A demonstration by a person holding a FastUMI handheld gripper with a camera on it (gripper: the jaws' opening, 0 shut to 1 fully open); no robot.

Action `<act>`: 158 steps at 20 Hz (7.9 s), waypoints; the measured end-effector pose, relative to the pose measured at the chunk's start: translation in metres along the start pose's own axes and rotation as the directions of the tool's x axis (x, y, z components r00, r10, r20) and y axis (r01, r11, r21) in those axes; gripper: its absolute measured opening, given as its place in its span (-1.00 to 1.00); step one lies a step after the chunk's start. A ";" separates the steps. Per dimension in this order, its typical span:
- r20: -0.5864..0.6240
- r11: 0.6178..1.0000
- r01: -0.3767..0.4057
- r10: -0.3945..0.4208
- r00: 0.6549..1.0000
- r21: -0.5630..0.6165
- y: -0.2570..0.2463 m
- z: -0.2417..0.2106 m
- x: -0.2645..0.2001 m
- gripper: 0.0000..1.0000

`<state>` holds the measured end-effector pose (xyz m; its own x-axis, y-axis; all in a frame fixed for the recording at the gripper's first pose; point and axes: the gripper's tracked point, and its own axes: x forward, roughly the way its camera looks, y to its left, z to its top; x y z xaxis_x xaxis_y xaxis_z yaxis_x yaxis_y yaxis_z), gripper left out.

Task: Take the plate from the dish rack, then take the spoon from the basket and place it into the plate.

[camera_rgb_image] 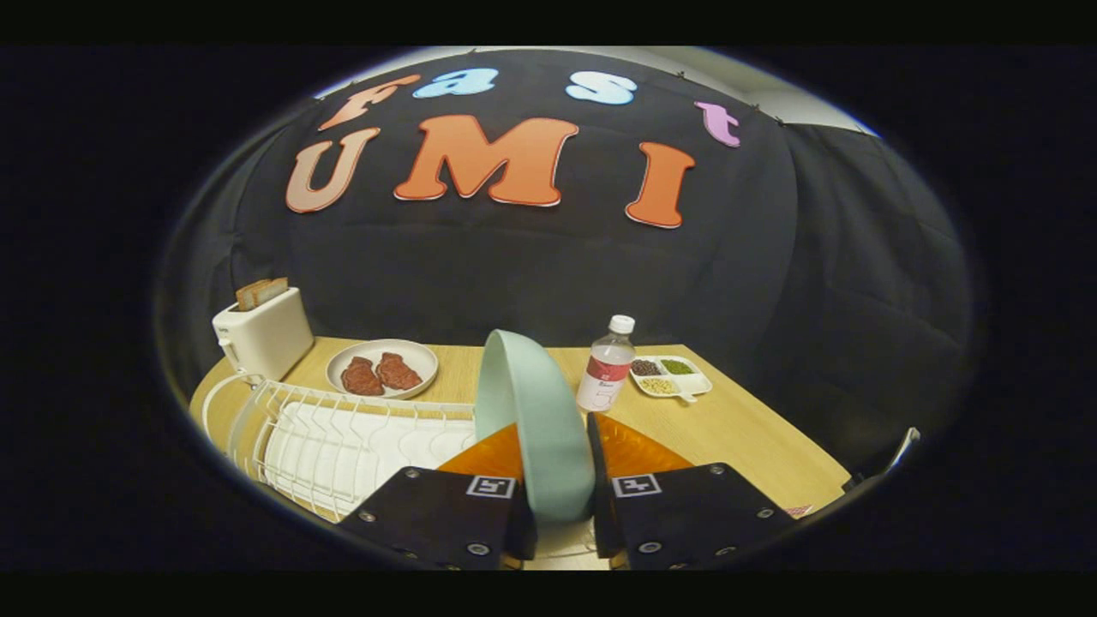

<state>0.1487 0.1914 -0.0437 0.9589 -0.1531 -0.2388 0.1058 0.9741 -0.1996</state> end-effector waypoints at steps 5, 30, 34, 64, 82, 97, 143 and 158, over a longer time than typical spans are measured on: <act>0.040 1.000 -0.017 0.017 0.999 0.012 -0.009 0.011 -0.036 -0.47; -0.073 0.833 -0.286 0.361 0.930 0.473 0.014 -0.183 -0.186 -0.47; -0.071 0.738 -0.306 0.431 0.900 0.602 0.026 -0.200 -0.186 -0.47; 0.127 0.950 -0.066 0.028 0.991 0.305 -0.182 -0.138 -0.099 0.97; 0.224 0.985 -0.135 0.108 0.969 0.109 -0.144 -0.114 -0.058 -0.84; 0.296 0.996 -0.074 0.055 0.954 0.051 -0.157 -0.059 -0.116 -0.89; 0.122 0.904 -0.427 0.427 0.896 -0.028 0.035 -0.169 -0.196 0.67; 0.212 0.978 -0.192 0.172 0.962 0.078 -0.156 -0.113 -0.172 0.96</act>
<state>-0.0626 0.0471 -0.0789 0.9965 0.0556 -0.0626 -0.0602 0.9953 -0.0754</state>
